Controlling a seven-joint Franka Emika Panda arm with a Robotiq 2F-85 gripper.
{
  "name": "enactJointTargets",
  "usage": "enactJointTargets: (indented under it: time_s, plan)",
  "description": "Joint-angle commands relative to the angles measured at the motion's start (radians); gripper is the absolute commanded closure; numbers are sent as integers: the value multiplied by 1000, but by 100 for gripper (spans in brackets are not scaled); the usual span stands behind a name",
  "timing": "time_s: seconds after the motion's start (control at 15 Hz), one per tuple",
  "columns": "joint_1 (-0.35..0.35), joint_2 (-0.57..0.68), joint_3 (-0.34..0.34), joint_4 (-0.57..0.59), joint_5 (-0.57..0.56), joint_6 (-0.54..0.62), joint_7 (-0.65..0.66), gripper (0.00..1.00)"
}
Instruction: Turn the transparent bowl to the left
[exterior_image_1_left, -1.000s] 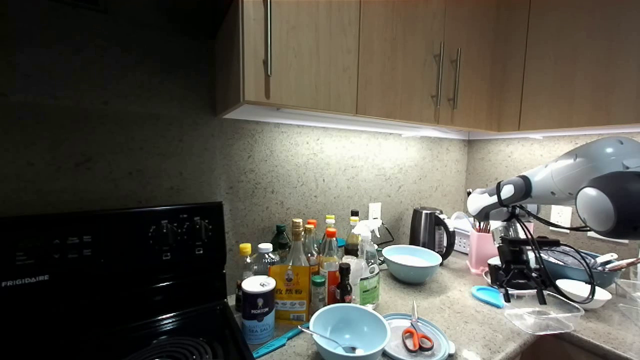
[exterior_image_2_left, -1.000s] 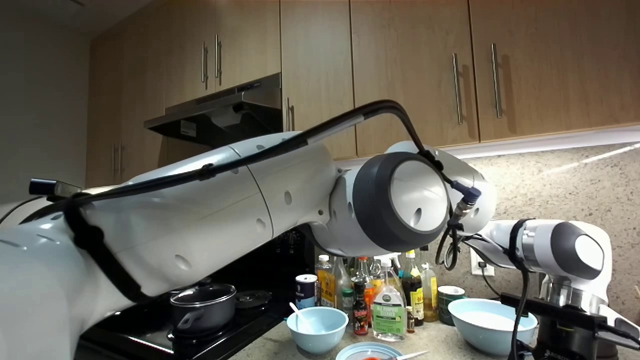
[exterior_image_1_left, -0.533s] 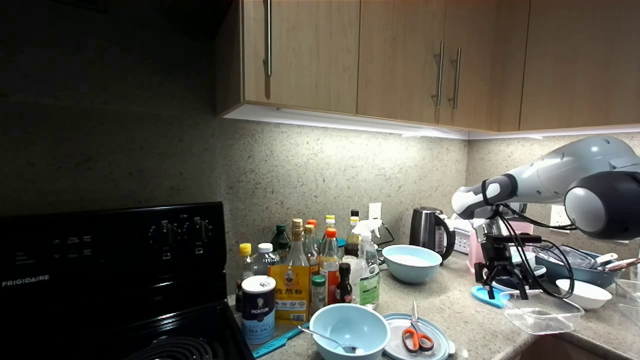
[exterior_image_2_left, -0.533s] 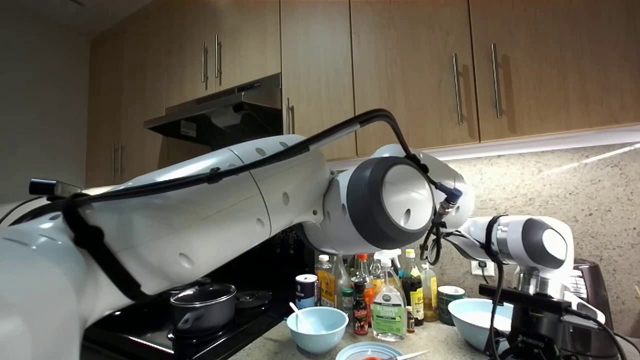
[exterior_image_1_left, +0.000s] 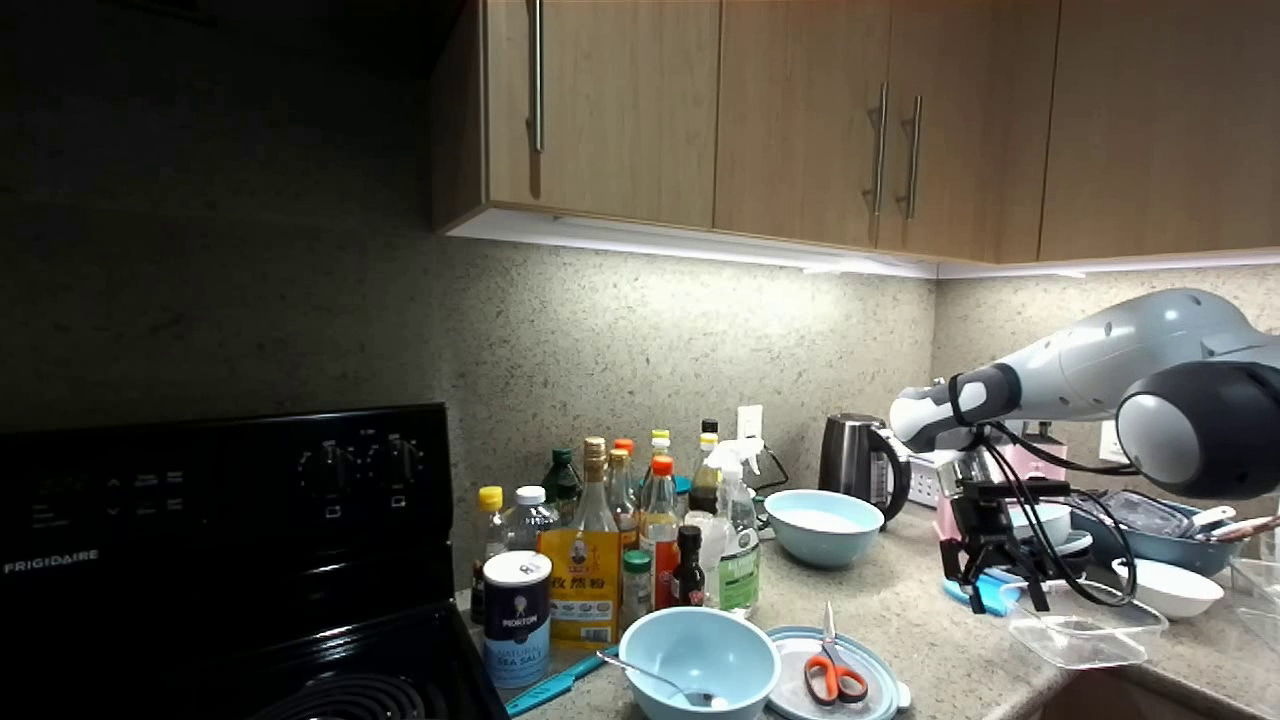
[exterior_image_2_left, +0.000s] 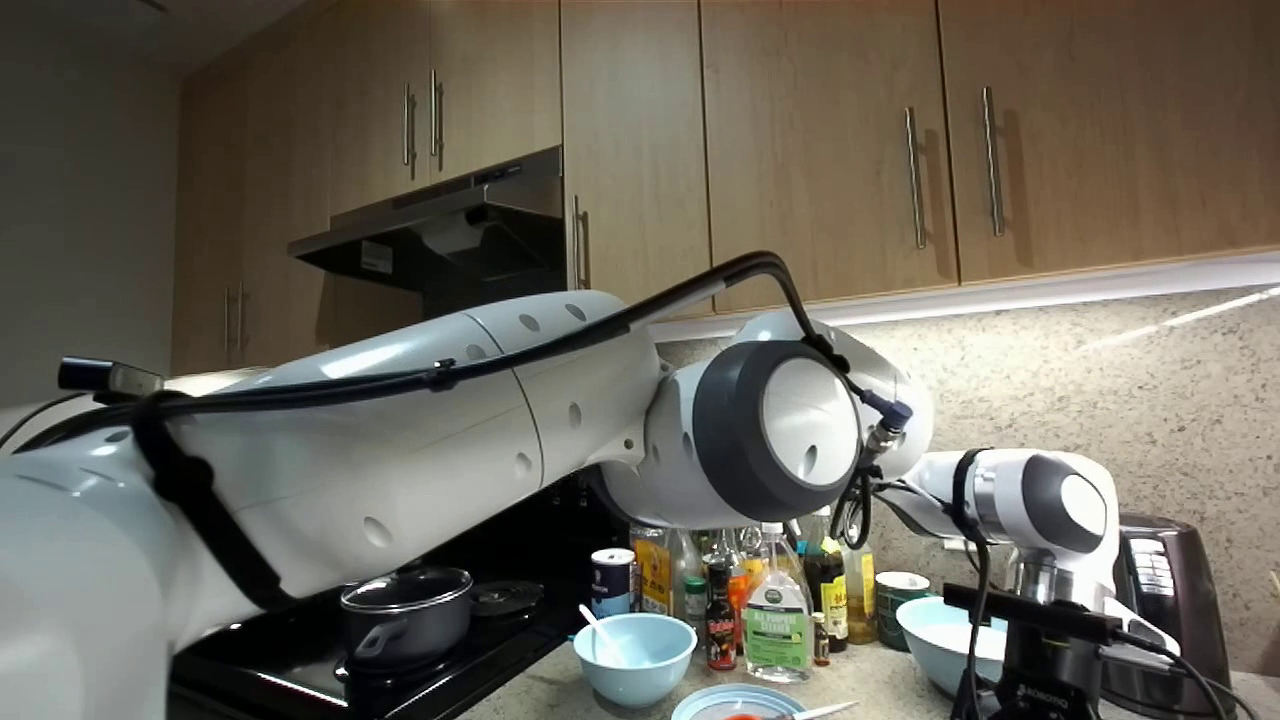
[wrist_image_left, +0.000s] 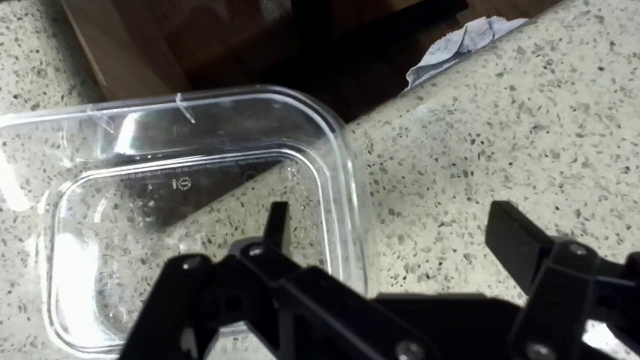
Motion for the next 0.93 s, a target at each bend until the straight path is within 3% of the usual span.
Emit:
enactJointTargets:
  time_s: [0.0,0.13,0.67,0.87]
  plan:
    - [-12,46,-5,66,-23,-52,-55,26]
    - [-19,61,-8,84,-18,-60,-66,31]
    - [-41,69,-18,124,-2,-76,-23,84]
    - [-27,29,-29,111,4,-50,24,99]
